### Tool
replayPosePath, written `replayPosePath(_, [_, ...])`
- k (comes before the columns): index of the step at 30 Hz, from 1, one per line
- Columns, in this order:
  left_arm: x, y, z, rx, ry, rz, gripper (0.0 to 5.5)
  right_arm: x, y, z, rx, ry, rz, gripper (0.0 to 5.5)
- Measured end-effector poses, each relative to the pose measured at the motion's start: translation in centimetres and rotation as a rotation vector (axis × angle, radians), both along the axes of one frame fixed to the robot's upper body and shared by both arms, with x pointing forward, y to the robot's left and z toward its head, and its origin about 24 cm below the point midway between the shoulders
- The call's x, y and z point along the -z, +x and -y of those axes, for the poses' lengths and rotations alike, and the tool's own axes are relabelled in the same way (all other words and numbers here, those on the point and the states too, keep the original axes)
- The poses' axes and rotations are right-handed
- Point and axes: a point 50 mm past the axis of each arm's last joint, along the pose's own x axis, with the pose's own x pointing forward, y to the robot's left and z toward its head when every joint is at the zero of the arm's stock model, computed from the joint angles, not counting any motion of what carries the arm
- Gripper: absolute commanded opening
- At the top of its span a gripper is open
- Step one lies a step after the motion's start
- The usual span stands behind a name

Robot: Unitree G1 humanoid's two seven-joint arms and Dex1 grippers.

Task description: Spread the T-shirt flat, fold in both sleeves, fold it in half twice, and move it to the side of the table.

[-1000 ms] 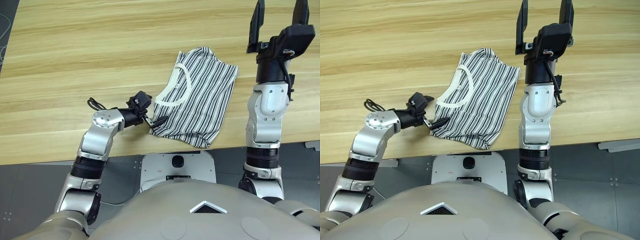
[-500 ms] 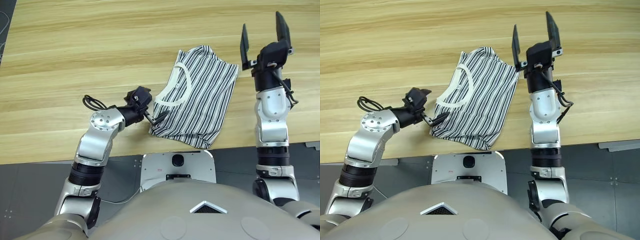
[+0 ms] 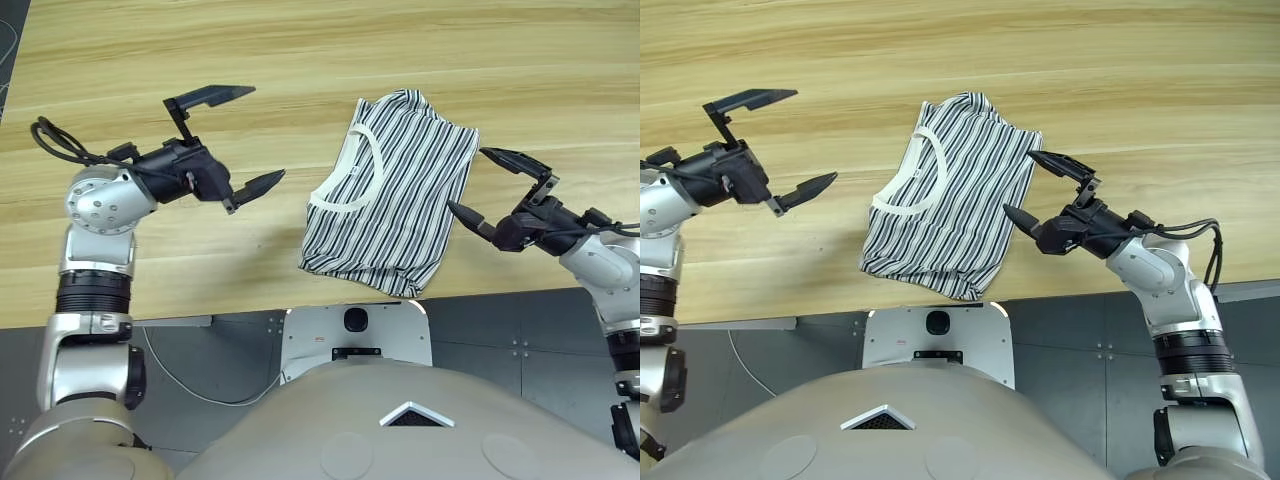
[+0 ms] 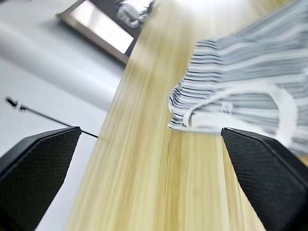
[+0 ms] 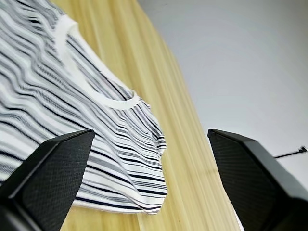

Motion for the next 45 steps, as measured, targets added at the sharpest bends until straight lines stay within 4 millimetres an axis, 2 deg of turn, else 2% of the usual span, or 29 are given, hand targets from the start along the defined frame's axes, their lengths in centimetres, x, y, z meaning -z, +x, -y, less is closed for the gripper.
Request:
replayPosePath(3, [0.8,-1.7,-1.3,0.180,0.203,0.066,5.50,0.6,-0.9,0.3,-0.093,-0.087,-0.035,4.31])
replayPosePath(5, [1.7,-2.9,-2.4,0.330,0.361,0.049,5.50,1.5,-2.0,0.3,-0.236,-0.201,-0.062,4.31])
replayPosePath(7, [2.2,-3.4,-3.0,0.381,0.427,0.015,5.50,2.1,-2.9,0.5,-0.342,-0.274,-0.067,4.31])
replayPosePath(12, [3.6,-3.7,-1.9,0.455,0.428,-0.019,5.50,2.6,-3.5,0.6,-0.483,-0.335,-0.039,4.31])
replayPosePath(20, [4.5,-2.2,-0.2,0.485,0.398,0.009,5.50,2.9,-3.5,0.1,-0.552,-0.323,-0.025,4.31])
replayPosePath(35, [6.0,-1.7,3.2,0.562,0.270,0.060,5.50,4.0,-3.2,-2.3,-0.535,-0.237,-0.024,4.31])
replayPosePath(43, [6.6,-0.5,5.4,0.597,0.250,0.108,5.50,4.4,-2.9,-3.2,-0.552,-0.235,-0.011,4.31])
replayPosePath(45, [6.8,-0.3,5.7,0.589,0.234,0.113,5.50,4.5,-2.8,-3.3,-0.550,-0.229,-0.011,3.98])
